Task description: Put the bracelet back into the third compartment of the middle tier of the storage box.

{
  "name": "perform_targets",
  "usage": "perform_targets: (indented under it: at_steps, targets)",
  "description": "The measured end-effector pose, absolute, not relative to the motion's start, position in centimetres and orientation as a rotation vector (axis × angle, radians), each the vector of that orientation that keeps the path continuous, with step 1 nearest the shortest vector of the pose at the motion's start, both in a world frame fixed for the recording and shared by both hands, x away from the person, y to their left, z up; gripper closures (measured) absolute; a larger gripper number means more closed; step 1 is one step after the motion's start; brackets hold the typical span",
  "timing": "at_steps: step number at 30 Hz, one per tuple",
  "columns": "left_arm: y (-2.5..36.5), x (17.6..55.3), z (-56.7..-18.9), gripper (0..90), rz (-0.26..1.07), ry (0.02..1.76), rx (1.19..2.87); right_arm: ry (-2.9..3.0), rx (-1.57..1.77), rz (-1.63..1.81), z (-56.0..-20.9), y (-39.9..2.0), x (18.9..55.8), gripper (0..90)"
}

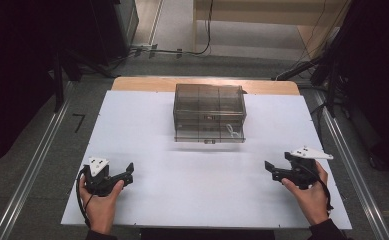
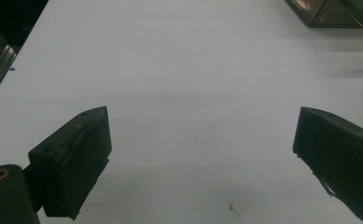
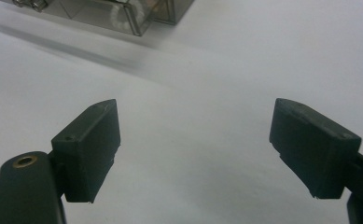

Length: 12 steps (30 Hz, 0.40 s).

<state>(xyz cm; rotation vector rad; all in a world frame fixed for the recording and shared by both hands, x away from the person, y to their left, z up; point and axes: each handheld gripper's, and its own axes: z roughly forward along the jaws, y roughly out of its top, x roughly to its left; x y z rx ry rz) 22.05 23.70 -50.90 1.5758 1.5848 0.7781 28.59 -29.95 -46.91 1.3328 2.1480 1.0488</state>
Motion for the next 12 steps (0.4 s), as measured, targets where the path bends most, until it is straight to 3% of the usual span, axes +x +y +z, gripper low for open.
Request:
perform_targets:
  at_steps: [12]
  targets:
    - [23.8,22.0,-50.9,4.3,0.777,1.585,1.577,2.046,1.455,1.016,-47.7,-34.4,26.5,14.4]
